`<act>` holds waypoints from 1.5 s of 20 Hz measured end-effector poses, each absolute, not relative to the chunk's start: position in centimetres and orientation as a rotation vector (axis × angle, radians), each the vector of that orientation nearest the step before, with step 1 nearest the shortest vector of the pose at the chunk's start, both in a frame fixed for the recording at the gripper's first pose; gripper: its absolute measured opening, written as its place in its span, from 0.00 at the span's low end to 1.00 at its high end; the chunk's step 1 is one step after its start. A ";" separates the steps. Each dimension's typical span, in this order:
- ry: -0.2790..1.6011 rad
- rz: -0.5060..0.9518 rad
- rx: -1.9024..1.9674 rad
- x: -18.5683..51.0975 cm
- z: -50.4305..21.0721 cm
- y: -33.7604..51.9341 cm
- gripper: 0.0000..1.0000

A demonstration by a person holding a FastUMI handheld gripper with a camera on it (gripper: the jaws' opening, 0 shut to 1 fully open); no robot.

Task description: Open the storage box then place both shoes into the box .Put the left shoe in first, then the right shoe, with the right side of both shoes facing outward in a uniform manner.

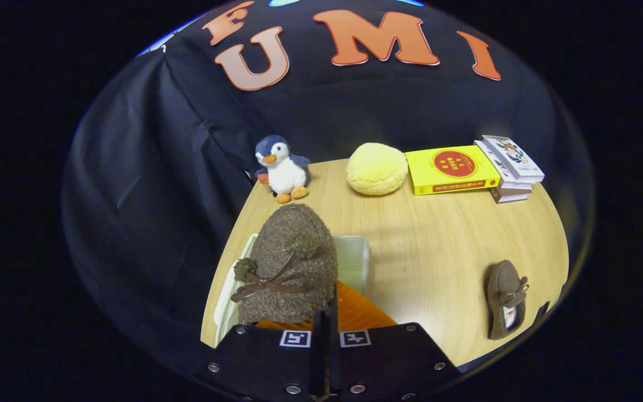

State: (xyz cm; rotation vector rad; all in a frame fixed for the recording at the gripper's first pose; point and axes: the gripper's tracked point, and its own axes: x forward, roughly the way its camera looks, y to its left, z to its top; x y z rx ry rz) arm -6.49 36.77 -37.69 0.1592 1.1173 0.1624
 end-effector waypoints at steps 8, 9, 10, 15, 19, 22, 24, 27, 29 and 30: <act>1.307 0.135 0.146 -9.2 -44.7 41.9 0.08; 1.326 0.146 0.159 -9.6 -45.2 42.6 0.10; 1.347 0.153 0.154 -10.0 -45.9 43.1 0.13; 1.461 0.257 0.192 -13.2 -47.1 44.7 0.22; 1.330 0.385 0.248 -11.1 -42.6 45.7 0.21; 1.219 0.451 0.251 -9.5 -38.4 44.7 0.27; 1.146 0.487 0.244 -8.6 -36.0 43.7 0.39; 1.048 0.514 0.213 -8.0 -33.2 40.6 0.55; 0.996 0.546 0.192 -8.2 -32.0 38.4 0.65; 0.973 0.550 0.179 -8.2 -31.6 37.1 0.68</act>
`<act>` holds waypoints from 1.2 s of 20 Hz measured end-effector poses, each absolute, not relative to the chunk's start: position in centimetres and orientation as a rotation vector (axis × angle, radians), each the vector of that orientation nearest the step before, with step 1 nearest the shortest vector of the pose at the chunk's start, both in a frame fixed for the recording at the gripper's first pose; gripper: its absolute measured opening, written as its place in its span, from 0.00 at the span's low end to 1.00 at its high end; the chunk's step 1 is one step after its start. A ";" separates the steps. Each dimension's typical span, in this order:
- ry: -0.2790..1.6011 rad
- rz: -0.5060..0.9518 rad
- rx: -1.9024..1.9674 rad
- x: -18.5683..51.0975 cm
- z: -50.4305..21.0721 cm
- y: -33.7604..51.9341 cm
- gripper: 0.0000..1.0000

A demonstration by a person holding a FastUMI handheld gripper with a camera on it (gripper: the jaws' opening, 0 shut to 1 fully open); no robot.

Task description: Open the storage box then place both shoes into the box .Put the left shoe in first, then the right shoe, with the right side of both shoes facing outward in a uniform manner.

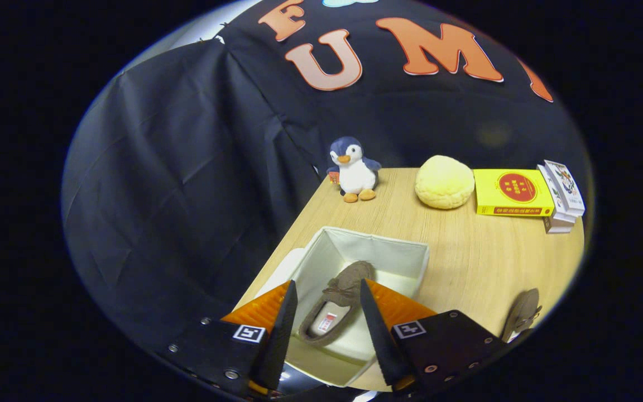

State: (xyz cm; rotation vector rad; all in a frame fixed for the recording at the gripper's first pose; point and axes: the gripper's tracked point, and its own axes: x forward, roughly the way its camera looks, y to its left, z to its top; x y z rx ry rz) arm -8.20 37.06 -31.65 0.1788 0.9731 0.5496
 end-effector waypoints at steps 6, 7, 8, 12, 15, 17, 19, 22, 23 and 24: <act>0.921 0.465 0.120 -9.8 -32.5 25.6 0.96; 0.923 0.442 0.127 -10.1 -33.1 23.6 0.98; 0.927 0.422 0.132 -10.3 -33.7 21.7 0.98; 0.948 0.295 0.069 -11.2 -37.1 12.7 0.99; 0.993 0.214 0.022 -12.9 -40.2 6.4 0.99; 1.025 0.175 0.008 -14.4 -42.0 3.2 0.99; 1.055 0.159 -0.001 -15.3 -43.7 1.1 0.98; 1.088 0.174 -0.024 -16.1 -45.6 -0.5 0.97; 1.099 0.185 -0.031 -16.3 -46.3 -0.8 0.97; 1.107 0.195 -0.036 -16.5 -46.9 -1.0 0.96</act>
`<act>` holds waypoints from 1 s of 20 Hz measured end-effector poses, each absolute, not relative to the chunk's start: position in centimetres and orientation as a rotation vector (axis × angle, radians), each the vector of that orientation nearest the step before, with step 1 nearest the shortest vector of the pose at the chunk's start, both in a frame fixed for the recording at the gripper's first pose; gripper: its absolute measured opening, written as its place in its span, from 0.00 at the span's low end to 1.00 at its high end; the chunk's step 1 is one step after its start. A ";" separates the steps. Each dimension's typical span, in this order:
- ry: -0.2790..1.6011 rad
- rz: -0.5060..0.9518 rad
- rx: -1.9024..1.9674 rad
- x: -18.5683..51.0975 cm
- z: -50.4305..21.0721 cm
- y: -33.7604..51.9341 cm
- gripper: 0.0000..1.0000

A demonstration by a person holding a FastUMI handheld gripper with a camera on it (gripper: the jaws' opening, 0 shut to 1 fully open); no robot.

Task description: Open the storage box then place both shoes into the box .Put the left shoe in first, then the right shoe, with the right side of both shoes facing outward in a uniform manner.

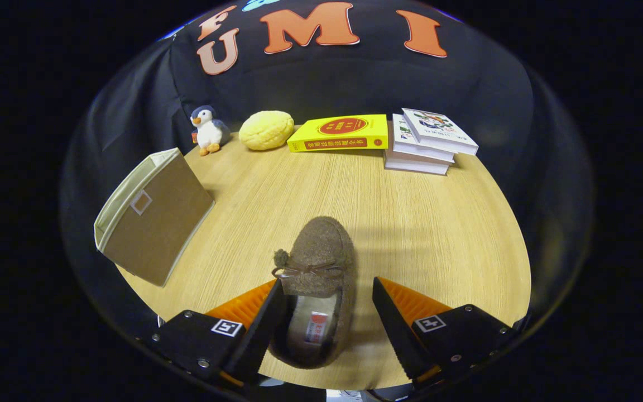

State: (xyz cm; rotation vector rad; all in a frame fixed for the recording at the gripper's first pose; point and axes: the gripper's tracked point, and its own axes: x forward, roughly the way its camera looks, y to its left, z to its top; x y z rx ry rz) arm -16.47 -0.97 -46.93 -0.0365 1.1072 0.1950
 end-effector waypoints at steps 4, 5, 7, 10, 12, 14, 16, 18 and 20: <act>1.158 0.227 -0.029 -17.1 -49.7 -1.3 0.91; 1.163 0.238 -0.027 -17.2 -50.1 -1.3 0.89; 1.165 0.251 -0.012 -17.2 -50.6 -1.3 0.85; 1.181 0.277 -0.020 -18.0 -51.3 -1.4 0.76; 1.173 0.275 -0.008 -18.0 -51.5 -1.4 0.69; 1.145 0.240 -0.012 -16.7 -51.9 -1.8 0.65; 1.141 0.179 -0.060 -15.6 -52.7 -3.1 0.55; 1.141 0.172 -0.020 -15.1 -53.0 -2.3 0.40; 1.118 0.137 -0.036 -14.3 -52.9 -2.7 0.26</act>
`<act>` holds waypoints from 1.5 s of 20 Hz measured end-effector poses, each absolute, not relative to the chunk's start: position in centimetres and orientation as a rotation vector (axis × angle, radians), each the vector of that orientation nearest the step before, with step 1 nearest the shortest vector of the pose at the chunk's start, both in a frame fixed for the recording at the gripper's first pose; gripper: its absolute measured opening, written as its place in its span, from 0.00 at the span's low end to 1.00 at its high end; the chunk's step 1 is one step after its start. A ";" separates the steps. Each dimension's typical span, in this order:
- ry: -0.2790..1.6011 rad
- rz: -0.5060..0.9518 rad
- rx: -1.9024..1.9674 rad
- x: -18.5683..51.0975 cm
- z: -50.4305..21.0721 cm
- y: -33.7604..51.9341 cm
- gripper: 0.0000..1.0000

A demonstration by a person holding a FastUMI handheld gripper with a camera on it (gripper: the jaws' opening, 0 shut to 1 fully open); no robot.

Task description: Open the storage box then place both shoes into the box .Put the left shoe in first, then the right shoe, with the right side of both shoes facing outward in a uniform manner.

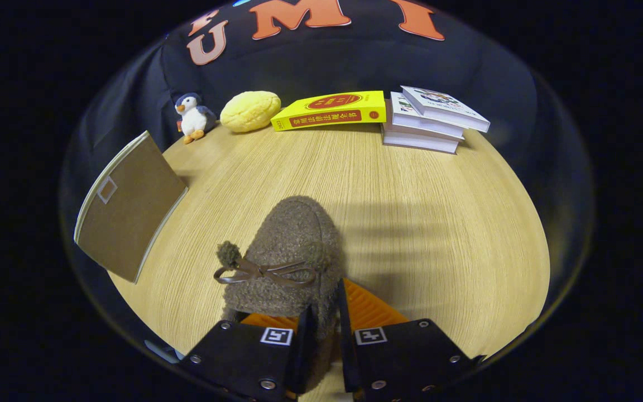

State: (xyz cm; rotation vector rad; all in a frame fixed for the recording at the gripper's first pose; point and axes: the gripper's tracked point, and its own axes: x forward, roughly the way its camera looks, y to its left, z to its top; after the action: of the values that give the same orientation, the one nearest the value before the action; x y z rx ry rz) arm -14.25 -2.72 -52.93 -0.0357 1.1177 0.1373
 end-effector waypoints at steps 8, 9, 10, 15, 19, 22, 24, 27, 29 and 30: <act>1.096 0.087 0.055 -12.9 -48.6 -0.5 0.08; 1.085 0.085 0.066 -12.4 -47.4 0.2 0.08; 1.072 0.087 0.081 -11.9 -46.1 1.1 0.08; 1.009 0.106 0.119 -9.3 -39.6 6.8 0.08; 0.993 0.140 0.136 -7.6 -35.9 12.6 0.08; 1.005 0.186 0.125 -7.3 -34.7 18.0 0.08; 1.024 0.215 0.112 -7.6 -34.6 21.5 0.08; 1.054 0.252 0.128 -7.8 -34.8 26.6 0.08; 1.066 0.257 0.142 -7.8 -34.9 29.6 0.08; 1.073 0.258 0.146 -7.8 -35.0 30.8 0.08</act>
State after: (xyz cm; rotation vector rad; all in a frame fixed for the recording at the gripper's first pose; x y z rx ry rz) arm -7.79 30.84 -35.02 0.1461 1.0730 0.2578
